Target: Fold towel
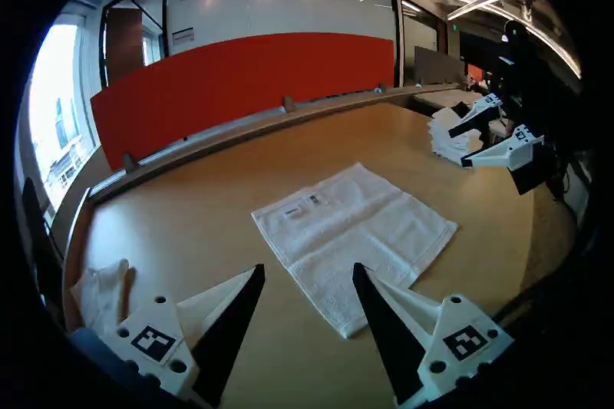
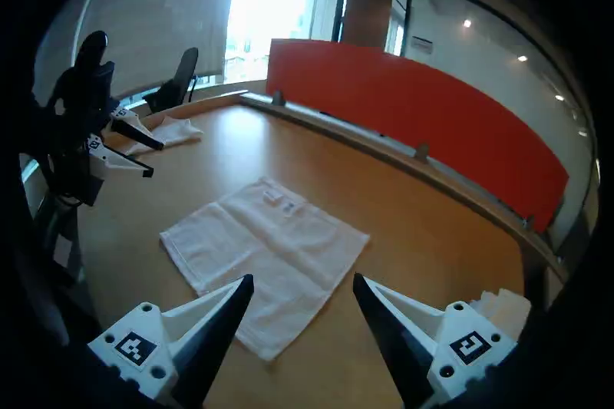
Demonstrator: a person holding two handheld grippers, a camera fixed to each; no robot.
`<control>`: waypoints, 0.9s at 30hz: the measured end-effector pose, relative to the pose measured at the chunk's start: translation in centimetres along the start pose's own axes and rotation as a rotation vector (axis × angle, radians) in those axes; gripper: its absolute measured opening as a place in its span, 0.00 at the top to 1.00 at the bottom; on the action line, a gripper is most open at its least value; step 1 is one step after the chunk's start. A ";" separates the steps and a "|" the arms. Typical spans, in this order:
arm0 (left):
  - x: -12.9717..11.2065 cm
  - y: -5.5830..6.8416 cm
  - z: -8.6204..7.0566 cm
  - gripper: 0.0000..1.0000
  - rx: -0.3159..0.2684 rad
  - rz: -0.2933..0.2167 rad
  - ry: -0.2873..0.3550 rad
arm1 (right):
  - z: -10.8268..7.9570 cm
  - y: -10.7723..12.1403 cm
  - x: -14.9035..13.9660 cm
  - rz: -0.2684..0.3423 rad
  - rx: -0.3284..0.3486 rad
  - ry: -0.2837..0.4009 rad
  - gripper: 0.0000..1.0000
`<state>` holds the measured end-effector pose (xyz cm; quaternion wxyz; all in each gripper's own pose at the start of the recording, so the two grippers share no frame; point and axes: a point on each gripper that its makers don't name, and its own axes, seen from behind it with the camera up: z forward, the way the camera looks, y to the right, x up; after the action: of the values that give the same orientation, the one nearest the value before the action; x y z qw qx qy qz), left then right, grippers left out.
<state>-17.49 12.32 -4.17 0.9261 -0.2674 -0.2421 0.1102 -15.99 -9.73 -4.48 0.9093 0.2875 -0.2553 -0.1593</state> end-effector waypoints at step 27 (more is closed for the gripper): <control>-11.6 4.0 5.1 0.16 -0.105 0.020 -0.264 | 4.8 -3.1 -12.0 -0.001 0.096 -0.224 0.00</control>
<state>-30.32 14.09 -7.08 0.8698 -0.3011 -0.3646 0.1408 -28.90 -9.07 -7.41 0.8602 0.3111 -0.3626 -0.1784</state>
